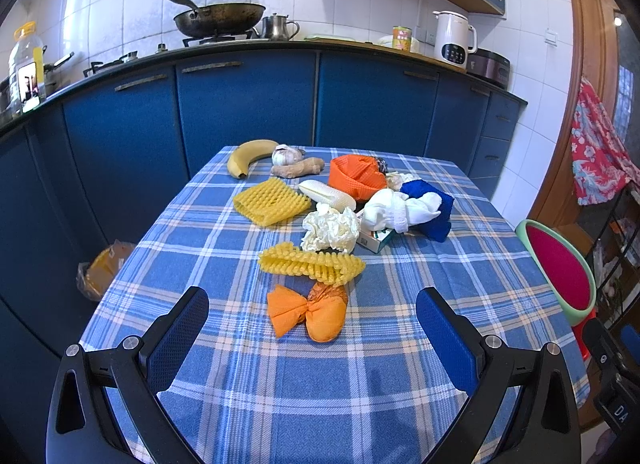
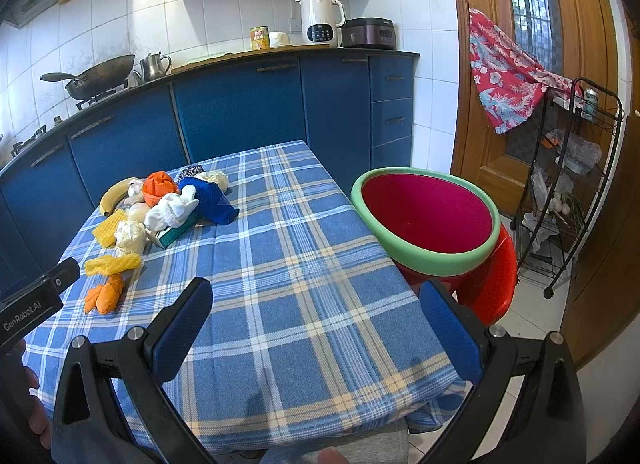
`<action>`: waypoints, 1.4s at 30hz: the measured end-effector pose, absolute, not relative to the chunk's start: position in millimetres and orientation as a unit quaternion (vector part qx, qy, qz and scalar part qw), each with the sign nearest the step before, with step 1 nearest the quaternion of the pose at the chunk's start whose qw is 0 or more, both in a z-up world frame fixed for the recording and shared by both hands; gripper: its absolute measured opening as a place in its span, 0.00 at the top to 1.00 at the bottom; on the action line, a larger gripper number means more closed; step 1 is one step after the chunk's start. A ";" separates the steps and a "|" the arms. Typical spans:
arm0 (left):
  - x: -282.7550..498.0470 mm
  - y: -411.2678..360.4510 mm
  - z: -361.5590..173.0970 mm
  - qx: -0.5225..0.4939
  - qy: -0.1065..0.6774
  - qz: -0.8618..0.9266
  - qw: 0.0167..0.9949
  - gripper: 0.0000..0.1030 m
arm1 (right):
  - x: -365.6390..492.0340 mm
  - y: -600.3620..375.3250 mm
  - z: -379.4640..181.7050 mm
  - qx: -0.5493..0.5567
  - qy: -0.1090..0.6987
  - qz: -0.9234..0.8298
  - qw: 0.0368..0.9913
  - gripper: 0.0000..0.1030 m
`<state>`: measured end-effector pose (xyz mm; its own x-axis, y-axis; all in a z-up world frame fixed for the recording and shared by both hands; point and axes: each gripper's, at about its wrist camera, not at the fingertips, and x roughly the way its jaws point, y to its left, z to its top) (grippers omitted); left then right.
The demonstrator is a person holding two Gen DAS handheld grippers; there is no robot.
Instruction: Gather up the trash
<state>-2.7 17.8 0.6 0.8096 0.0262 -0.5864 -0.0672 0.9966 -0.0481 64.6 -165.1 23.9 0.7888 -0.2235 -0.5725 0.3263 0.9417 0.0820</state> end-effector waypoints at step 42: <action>47.3 39.9 -55.6 -0.036 0.396 0.045 0.916 0.04 | 107.7 -183.6 -2.8 0.095 0.318 -0.134 0.934 0.01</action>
<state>47.3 39.9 -55.6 0.6819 0.0543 -0.7294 -0.1115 0.9933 -0.0304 107.7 -183.6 -2.8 0.7622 -0.1898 -0.6189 0.3100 0.9463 0.0915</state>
